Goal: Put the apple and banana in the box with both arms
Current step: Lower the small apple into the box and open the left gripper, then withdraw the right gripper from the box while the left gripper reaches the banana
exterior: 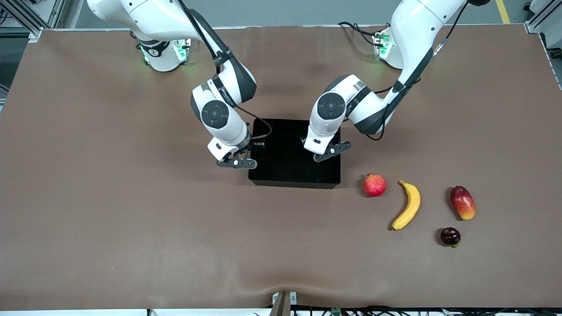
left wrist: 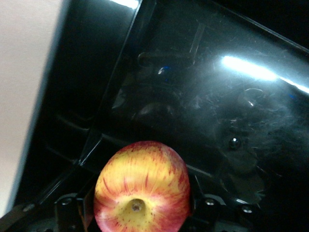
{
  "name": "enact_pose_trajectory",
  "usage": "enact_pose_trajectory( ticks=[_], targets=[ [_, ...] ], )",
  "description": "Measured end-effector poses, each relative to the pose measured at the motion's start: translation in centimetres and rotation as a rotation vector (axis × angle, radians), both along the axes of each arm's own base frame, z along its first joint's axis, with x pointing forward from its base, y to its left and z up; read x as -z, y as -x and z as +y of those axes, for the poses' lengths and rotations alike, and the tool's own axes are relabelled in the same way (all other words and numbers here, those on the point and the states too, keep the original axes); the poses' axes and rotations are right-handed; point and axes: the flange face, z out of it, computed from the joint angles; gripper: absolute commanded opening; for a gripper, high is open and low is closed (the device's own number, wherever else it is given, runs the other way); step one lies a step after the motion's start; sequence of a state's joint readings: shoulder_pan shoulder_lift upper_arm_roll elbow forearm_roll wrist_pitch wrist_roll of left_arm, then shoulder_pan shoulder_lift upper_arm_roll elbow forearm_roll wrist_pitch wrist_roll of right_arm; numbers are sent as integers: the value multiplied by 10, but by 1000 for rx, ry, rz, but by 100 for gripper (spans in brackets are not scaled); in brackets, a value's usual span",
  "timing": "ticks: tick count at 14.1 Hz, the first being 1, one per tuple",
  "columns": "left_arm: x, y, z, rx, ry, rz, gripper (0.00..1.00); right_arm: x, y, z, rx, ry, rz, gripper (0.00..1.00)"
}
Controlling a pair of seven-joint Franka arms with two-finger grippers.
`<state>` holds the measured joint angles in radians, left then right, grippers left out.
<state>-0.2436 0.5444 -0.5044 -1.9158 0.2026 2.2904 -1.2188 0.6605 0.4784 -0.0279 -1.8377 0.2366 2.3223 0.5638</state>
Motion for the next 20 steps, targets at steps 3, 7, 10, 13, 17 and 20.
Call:
enact_pose_trajectory(
  ticks=[3, 7, 10, 13, 17, 20],
  targets=[
    [21, -3, 1, 7, 15, -10, 76, -20, -24, -38, 22, -3, 3, 100],
    [24, -12, 5, 1, 26, -27, 100, -58, -65, -138, -41, -18, 21, 100],
    [-12, -33, 4, -13, 41, -82, 100, -79, -78, -200, -66, -32, 35, 100],
    [-94, -68, 27, -64, -9, -135, 100, -100, -82, -239, -46, -42, 45, 100],
    [-185, -120, 101, -87, -70, -163, 100, -127, -85, -311, -79, -65, 35, 100],
    [-184, -162, 206, 49, -75, -137, 100, -153, -80, -350, -99, -74, 13, 100]
  ],
)
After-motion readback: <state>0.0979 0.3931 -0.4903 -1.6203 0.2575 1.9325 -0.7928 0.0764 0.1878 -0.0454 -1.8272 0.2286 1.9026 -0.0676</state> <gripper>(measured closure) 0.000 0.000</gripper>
